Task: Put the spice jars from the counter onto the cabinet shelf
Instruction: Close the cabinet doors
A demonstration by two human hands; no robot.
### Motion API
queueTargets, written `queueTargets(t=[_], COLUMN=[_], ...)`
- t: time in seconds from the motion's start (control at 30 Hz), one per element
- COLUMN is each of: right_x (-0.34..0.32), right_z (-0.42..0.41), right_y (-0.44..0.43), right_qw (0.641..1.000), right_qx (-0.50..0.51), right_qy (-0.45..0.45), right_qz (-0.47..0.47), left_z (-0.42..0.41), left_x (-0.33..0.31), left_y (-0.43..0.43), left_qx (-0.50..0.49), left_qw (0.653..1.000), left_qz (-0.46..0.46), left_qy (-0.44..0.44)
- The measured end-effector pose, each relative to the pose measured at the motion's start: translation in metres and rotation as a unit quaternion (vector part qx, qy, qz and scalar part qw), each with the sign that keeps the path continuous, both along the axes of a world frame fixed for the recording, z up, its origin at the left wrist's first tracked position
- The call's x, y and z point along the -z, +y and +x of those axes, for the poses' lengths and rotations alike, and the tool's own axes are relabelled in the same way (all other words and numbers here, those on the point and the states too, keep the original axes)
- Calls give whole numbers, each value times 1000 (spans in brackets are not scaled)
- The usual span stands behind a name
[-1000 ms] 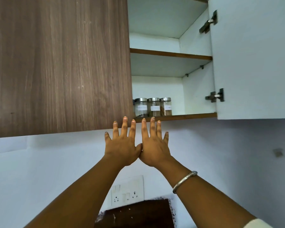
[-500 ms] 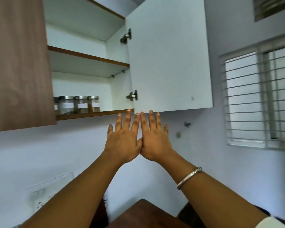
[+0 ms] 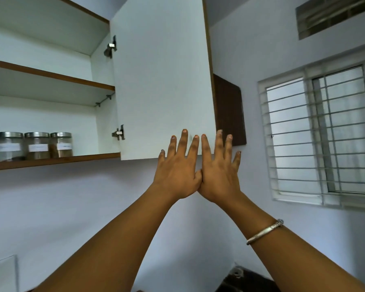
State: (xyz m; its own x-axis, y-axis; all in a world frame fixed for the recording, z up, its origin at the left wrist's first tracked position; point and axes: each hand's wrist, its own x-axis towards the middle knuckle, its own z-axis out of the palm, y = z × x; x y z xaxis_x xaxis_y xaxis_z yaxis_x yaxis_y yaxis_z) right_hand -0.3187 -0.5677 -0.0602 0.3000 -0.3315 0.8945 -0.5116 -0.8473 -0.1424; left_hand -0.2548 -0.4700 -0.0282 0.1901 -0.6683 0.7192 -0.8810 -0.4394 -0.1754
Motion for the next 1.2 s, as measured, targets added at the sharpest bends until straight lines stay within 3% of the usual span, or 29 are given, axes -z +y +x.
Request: queueTargets(t=[0.23,0.37,0.6,1.0,1.2], right_x=[0,4,4,4,1], right_z=[26,42,56,78,94], right_y=[-71,-83,-71,15,72], right_qw=[984,945,883,809,814], right_qx=[-149,-282,-381,-481,-479], right_qy=[-90,-165,-273,-336,-318], right_qz=[24,-4,5,-23,-86], left_z=[7,14,19,19,32], left_x=[-8,-7,-19,-19,-18], left_y=[-78,-91,-83,9,73], left_qx=[18,31,17,20,52], left_qw=[998,995,984,966,964], left_qz=[-63,-93,-95,-132,-152], left_qy=[-14,-36,-152,-222,-213])
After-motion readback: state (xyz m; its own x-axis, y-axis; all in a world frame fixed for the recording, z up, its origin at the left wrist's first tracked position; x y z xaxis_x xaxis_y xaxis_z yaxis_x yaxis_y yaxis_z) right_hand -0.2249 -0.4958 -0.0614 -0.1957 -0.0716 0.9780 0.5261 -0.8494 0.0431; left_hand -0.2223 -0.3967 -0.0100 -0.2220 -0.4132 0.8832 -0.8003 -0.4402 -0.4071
